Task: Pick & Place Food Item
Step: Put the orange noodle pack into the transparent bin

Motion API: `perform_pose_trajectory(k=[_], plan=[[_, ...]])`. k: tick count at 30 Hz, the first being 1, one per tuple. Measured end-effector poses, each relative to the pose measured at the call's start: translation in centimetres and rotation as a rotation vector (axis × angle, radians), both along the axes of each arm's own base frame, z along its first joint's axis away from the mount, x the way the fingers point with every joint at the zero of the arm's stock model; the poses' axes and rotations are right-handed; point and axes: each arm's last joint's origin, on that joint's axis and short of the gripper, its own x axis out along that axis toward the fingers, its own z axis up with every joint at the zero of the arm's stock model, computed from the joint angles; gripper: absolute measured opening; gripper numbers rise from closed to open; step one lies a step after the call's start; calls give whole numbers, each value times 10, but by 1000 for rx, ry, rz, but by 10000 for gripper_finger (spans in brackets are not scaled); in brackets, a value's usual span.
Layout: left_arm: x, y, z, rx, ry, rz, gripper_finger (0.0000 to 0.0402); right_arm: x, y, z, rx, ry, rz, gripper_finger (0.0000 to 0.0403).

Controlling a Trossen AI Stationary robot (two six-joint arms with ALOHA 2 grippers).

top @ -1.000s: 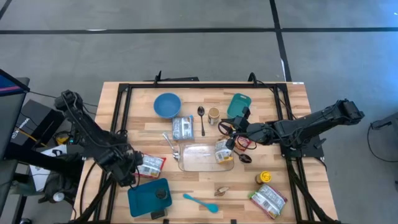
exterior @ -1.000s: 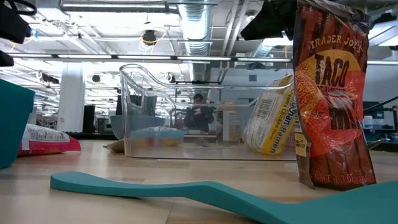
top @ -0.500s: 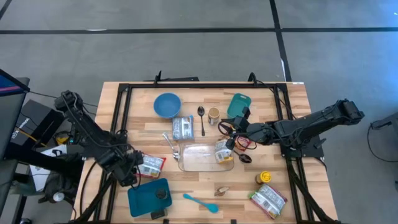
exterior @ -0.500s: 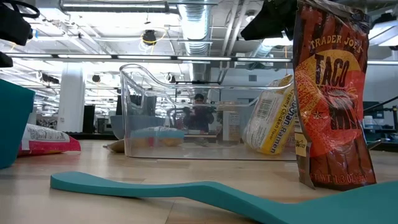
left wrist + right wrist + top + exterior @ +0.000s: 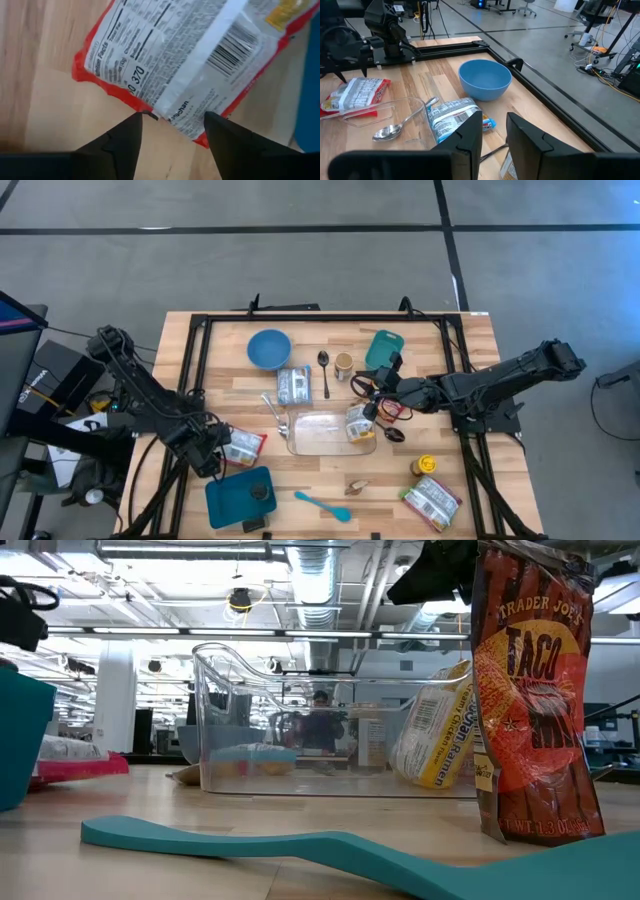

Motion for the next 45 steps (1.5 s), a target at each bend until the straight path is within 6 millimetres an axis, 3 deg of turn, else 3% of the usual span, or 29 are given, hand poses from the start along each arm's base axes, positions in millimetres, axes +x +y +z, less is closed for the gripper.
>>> perform_pose_trajectory(k=[12,35,45], plan=[[1,2,-11,11,-73,8,214,0,0,0,0,0,0,82],[1,4,-17,15,-118,21,17,0,0,0,0,0,0,82],[2,2,-17,-5,-134,22,0,0,0,0,0,0,0,82]])
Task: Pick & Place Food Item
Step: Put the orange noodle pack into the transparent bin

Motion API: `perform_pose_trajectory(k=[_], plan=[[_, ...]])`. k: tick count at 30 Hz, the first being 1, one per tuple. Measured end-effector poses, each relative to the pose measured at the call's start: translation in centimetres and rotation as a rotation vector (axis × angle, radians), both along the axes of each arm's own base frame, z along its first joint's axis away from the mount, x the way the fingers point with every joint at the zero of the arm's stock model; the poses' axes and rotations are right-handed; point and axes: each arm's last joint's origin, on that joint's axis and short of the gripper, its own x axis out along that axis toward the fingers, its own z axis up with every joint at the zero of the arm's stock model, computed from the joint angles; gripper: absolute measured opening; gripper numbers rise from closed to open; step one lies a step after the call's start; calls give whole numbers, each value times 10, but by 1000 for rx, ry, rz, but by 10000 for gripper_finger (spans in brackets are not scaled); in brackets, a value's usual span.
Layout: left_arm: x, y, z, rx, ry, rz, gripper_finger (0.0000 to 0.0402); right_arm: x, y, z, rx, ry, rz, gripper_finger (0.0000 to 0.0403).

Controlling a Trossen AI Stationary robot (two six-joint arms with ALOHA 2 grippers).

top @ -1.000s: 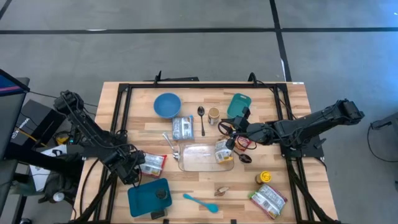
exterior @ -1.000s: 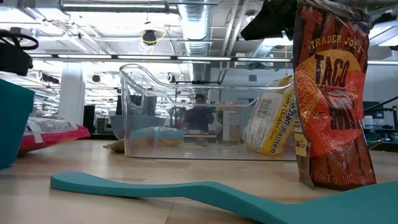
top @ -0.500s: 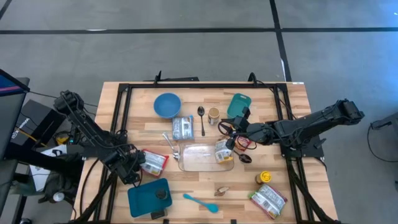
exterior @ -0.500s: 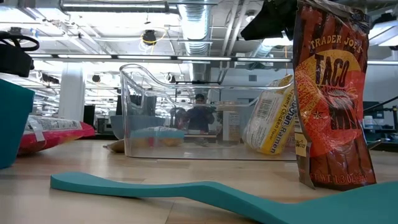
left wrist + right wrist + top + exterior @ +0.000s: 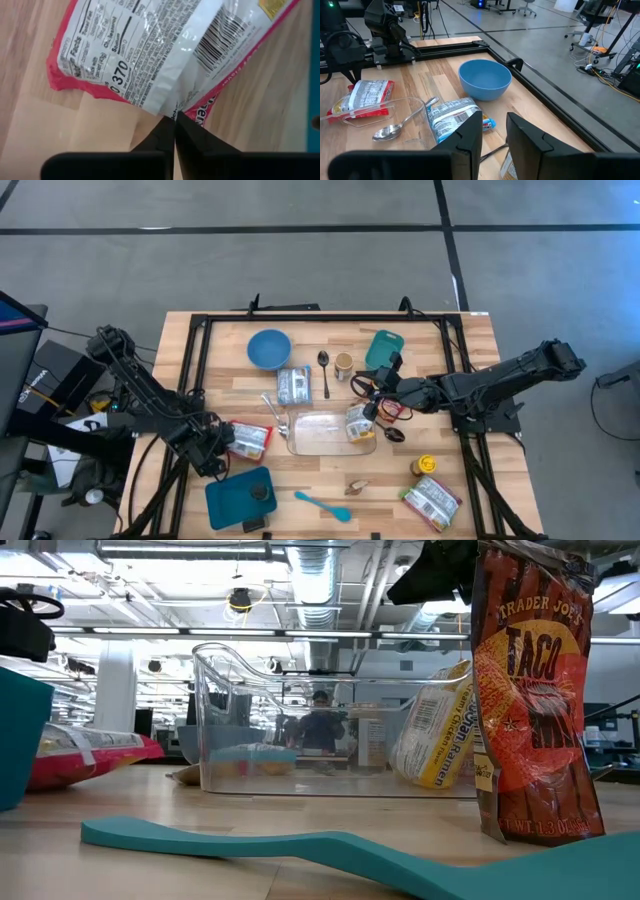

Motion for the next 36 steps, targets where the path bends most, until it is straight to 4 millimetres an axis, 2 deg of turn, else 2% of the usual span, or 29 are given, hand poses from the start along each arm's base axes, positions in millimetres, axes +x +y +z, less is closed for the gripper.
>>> perform_pose_trajectory(k=[21,27,36], plan=[[4,-2,5,-35,-100,47,0,0,0,0,0,0,0,82],[3,2,17,-77,-199,89,0,0,0,0,0,0,0,82],[1,10,43,-131,-450,154,0,0,0,0,0,1,0,82]])
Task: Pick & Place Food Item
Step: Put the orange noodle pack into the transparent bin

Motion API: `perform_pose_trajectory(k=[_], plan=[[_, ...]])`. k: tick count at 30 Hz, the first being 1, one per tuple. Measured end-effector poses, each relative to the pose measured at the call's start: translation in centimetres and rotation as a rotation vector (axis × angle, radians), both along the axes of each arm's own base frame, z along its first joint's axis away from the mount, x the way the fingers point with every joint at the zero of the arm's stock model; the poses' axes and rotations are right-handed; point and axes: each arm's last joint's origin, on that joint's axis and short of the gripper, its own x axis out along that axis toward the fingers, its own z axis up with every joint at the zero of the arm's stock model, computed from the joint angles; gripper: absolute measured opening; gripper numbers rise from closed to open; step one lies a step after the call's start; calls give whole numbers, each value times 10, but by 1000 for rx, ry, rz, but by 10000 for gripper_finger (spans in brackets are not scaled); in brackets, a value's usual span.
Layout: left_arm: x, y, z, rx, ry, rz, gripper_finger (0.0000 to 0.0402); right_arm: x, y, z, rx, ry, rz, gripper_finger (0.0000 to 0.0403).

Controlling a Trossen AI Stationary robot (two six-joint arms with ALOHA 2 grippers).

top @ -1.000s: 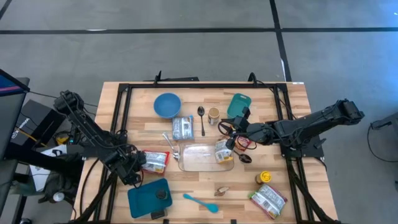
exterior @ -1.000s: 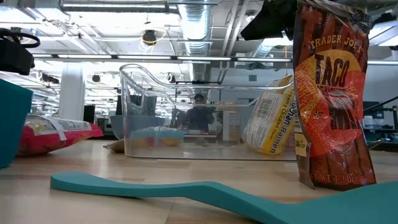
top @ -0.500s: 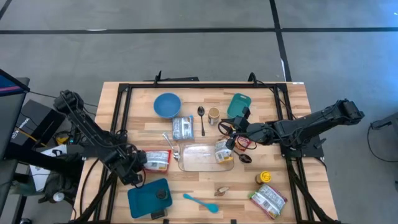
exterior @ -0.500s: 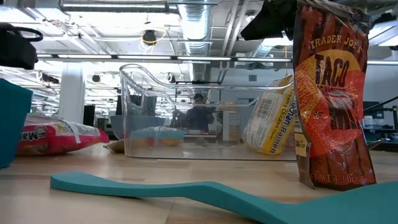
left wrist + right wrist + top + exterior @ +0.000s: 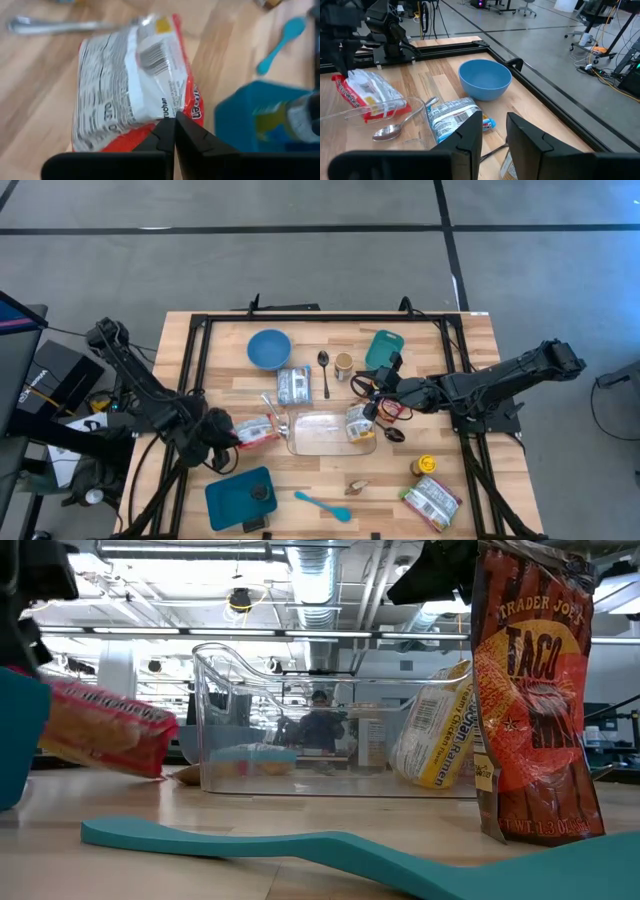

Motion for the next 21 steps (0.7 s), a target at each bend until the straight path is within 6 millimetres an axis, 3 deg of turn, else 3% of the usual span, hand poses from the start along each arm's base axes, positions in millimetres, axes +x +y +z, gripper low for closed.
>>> perform_pose_trajectory(k=[21], plan=[[1,6,34,-39,-336,60,0,0,0,0,1,-2,0,82]])
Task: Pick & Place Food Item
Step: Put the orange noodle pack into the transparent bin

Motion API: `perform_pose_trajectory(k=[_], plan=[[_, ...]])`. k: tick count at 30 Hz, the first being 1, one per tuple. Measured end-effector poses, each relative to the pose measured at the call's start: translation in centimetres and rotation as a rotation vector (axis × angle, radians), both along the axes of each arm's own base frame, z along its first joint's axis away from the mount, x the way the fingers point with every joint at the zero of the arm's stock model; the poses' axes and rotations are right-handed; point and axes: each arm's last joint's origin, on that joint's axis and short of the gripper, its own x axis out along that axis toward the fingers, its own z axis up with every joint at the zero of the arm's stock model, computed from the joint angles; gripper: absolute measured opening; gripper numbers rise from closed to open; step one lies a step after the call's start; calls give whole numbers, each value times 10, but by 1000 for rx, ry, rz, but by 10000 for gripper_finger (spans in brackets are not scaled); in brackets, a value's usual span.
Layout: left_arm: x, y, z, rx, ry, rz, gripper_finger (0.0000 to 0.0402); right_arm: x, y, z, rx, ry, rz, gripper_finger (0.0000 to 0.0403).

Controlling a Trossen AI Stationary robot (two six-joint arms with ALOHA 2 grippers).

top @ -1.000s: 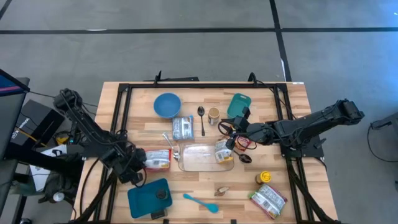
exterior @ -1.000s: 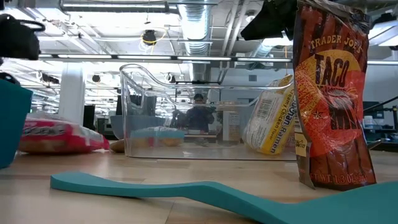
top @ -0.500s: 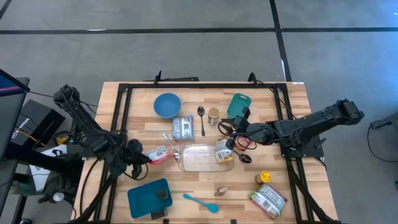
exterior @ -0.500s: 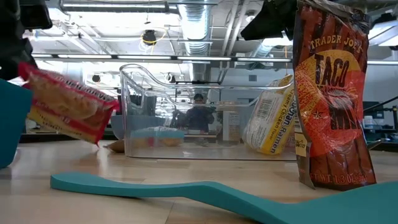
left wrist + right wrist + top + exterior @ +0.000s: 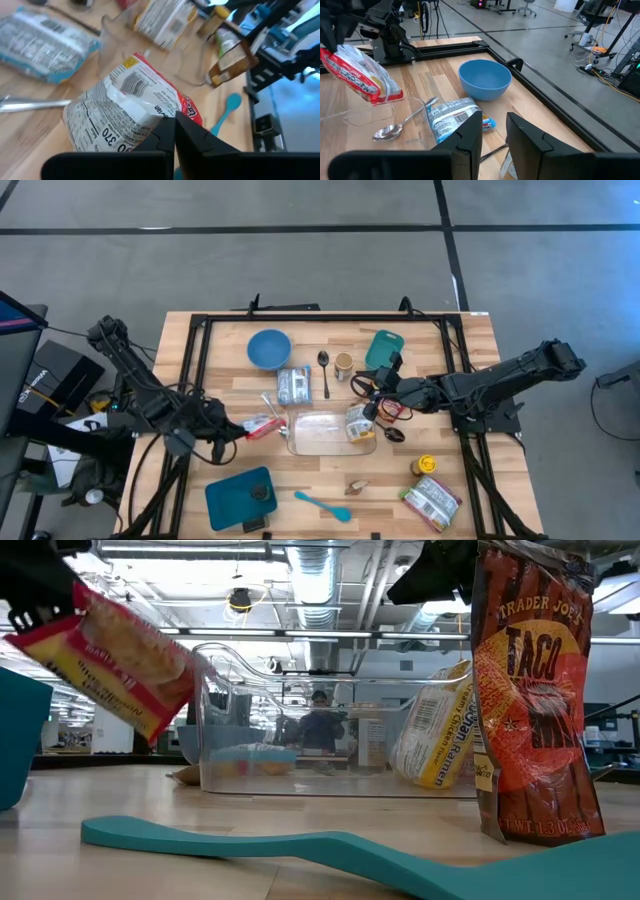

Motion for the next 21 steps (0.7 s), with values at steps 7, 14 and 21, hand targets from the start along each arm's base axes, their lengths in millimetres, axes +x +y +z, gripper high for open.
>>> perform_pose_trajectory(k=[7,14,21], plan=[[2,-2,14,33,-117,-33,0,0,0,0,2,-3,2,82],[6,-6,34,71,-275,-84,0,0,0,1,3,-7,4,82],[7,-7,47,112,-373,-105,0,2,3,1,43,-14,96,82]])
